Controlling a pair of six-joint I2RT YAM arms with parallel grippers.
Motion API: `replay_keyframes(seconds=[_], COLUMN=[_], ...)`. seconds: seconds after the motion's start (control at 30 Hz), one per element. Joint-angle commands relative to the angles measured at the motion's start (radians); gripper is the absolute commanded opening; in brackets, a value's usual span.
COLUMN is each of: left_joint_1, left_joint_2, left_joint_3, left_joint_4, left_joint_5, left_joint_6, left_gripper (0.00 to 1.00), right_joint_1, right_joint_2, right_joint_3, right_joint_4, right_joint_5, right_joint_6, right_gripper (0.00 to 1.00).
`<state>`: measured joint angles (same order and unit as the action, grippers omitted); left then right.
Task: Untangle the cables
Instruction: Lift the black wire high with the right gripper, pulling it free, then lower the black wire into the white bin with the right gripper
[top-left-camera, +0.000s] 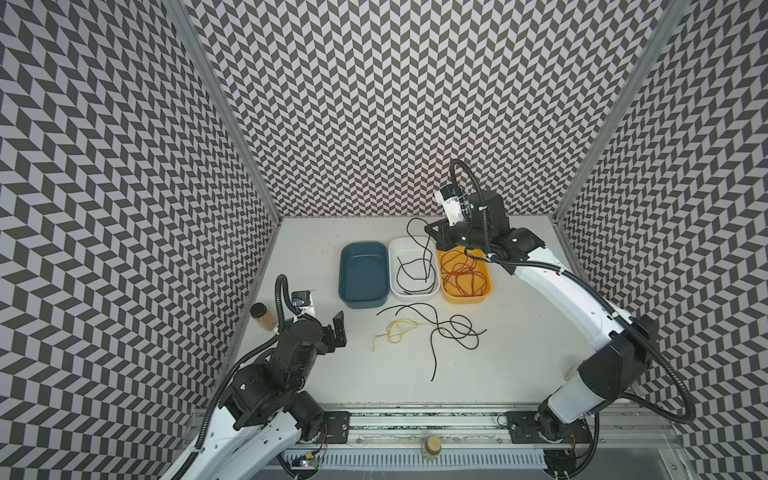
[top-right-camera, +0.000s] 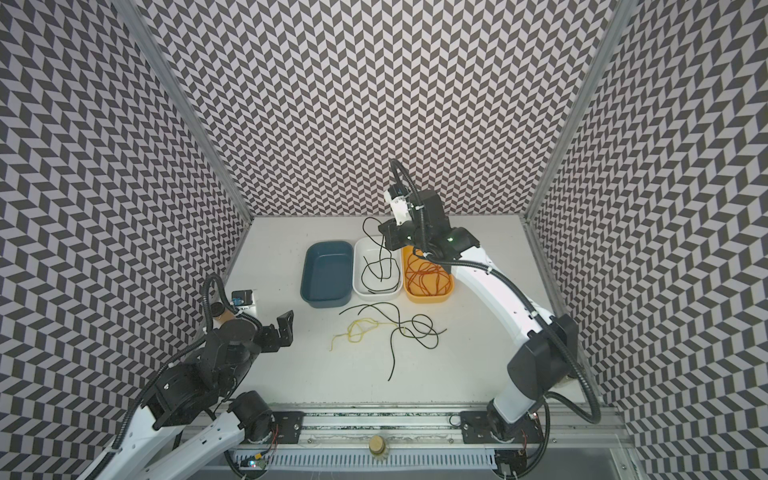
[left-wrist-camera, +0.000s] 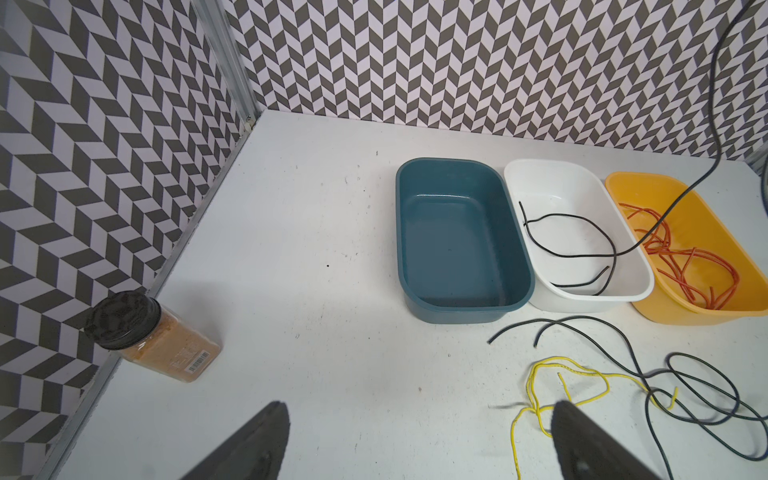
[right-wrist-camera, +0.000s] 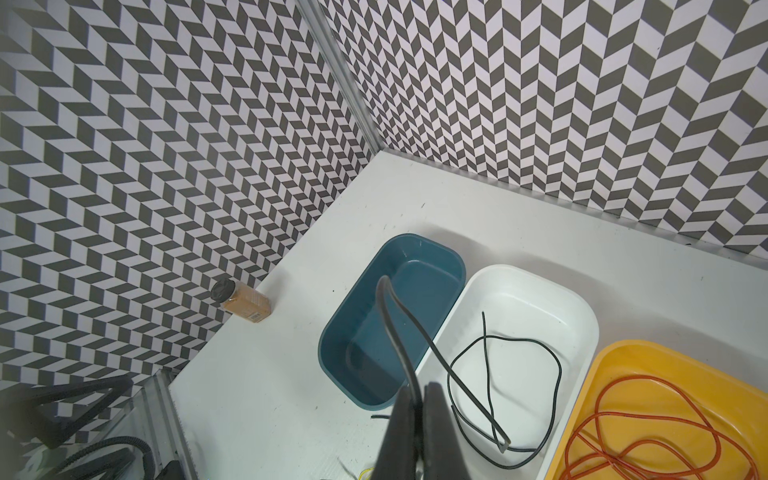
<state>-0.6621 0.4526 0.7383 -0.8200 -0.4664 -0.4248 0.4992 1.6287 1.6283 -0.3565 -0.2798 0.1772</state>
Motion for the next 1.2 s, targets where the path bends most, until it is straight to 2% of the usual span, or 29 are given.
replay_keyframes(seconds=[0.0,0.23,0.67,0.97,1.17], left_joint_1=[0.001,0.003,0.012,0.016,0.025], left_joint_2=[-0.006,-0.002,0.007,0.009,0.012], left_joint_3=[-0.004,-0.003,-0.004,-0.005,-0.007], left_joint_4=[0.01,0.012,0.016,0.015,0.016], left_joint_5=[-0.006,-0.003,0.006,0.006,0.013], left_joint_6=[-0.017,-0.017,0.007,0.008,0.008], left_gripper=[1.0,1.0,1.0,1.0,1.0], right_joint_1=[-0.002,-0.002,0.0,-0.002,-0.004], right_joint_2=[0.013,0.038,0.163,0.299,0.361], right_joint_3=[-0.024,-0.073,-0.079,0.0,-0.003], right_joint_4=[0.062,0.087,0.114,0.062,0.086], right_joint_5=[0.005,0.026,-0.012,0.069,0.075], right_joint_6=[-0.005,0.001,0.045,-0.002,-0.003], right_gripper=[0.0,0.0,0.0,0.0,0.0])
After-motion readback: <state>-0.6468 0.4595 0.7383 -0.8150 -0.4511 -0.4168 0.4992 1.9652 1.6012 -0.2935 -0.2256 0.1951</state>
